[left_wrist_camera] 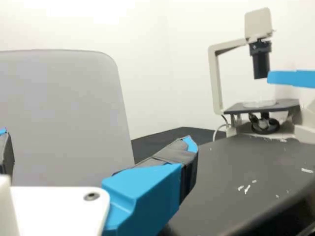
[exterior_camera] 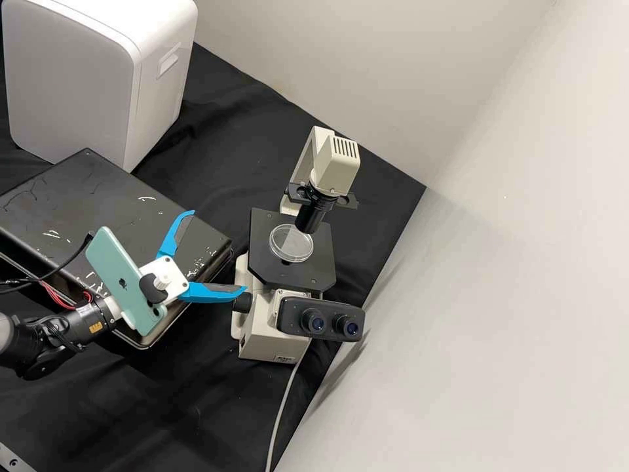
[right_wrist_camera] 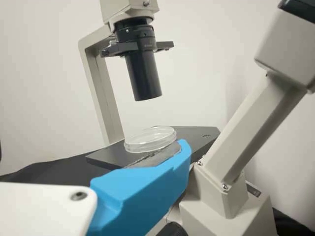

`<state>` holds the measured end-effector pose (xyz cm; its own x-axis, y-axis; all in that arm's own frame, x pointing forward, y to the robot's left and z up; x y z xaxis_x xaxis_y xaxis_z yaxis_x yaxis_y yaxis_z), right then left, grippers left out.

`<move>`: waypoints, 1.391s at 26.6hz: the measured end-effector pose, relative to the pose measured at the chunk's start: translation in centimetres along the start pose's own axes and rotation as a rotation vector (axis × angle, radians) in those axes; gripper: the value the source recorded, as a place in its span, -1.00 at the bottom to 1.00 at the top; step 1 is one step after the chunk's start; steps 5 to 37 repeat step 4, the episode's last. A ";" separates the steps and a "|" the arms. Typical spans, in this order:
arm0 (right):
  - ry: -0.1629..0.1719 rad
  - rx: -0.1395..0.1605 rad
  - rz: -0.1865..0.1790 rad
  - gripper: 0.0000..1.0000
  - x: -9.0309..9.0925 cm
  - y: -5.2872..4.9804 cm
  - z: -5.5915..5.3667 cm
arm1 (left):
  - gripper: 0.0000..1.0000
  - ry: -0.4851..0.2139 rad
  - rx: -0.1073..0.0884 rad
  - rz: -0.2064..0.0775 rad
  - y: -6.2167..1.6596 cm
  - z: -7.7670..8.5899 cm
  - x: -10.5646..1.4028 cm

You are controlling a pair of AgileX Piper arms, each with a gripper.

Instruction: Place the petri dish on the microscope

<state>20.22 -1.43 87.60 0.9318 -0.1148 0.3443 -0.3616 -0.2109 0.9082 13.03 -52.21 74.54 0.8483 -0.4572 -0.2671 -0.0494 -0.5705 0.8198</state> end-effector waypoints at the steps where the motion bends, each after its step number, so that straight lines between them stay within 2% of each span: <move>1: 0.000 0.000 0.000 1.00 0.0 0.0 0.0 | 1.00 0.006 -0.004 0.007 0.10 -0.1 0.0; 3: 0.000 0.000 0.000 1.00 0.0 0.0 0.0 | 1.00 0.017 -0.012 0.014 0.24 -0.2 -0.1; 4: 0.000 0.000 0.000 1.00 0.0 0.0 0.0 | 1.00 0.026 -0.023 0.018 0.32 -0.3 -0.1; 37: 0.000 0.000 0.000 1.00 0.0 0.0 0.0 | 1.00 0.026 -0.023 0.018 0.32 -0.3 -0.1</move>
